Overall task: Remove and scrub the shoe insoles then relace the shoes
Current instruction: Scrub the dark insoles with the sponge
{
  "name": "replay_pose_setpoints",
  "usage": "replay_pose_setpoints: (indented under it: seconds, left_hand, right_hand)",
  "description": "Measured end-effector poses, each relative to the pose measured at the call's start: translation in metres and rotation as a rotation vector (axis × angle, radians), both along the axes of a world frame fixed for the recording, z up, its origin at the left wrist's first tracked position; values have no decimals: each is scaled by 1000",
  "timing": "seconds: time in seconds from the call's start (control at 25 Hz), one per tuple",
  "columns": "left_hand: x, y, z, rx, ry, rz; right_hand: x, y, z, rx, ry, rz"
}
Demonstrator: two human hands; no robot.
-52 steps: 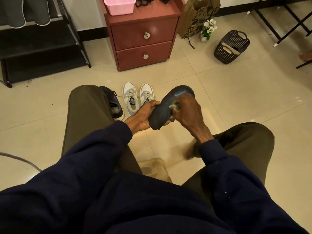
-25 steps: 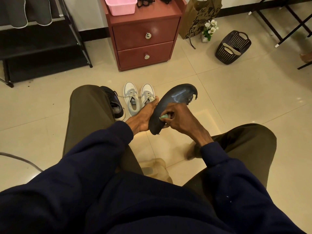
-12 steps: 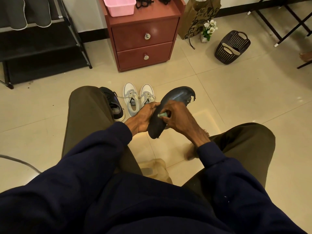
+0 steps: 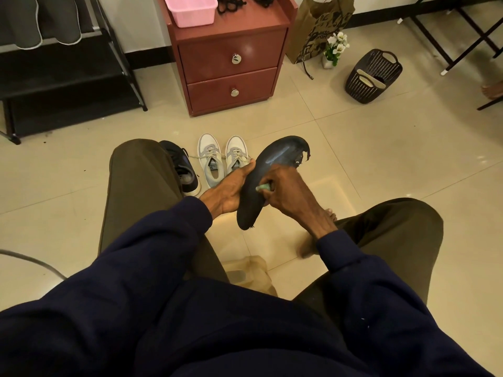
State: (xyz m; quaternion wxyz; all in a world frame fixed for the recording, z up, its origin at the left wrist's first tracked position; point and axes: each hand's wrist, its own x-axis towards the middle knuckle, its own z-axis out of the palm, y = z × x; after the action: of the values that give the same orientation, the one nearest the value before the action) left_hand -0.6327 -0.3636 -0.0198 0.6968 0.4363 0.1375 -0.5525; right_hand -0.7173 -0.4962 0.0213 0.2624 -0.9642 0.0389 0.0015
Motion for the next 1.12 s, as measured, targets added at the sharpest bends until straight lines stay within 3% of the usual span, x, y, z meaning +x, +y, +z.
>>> replay_pose_setpoints:
  seconds: [0.16,0.32,0.56,0.76,0.84,1.0,1.12]
  left_hand:
    - [-2,1,3,-62,25,-42]
    - [-1,-1,7,-66,12,-29]
    - [-4,3,8,-73,6,-67]
    - [-4,0,6,14,-23,-29]
    - [-5,1,7,23,-22,-35]
    - [-9,1,16,-61,6,-88]
    - [-10,0,18,0,-9,-84]
  right_hand:
    - [2,-23,-4,-38,-127,-259]
    - [-4,-2,-5,73,17,51]
    - [4,-32,-14,-31,-164,-301]
    - [0,4,-8,63,-27,73]
    - [3,2,-9,43,-68,24]
    - [5,-30,-15,-30,-183,-335]
    - [3,-13,-13,58,-142,-160]
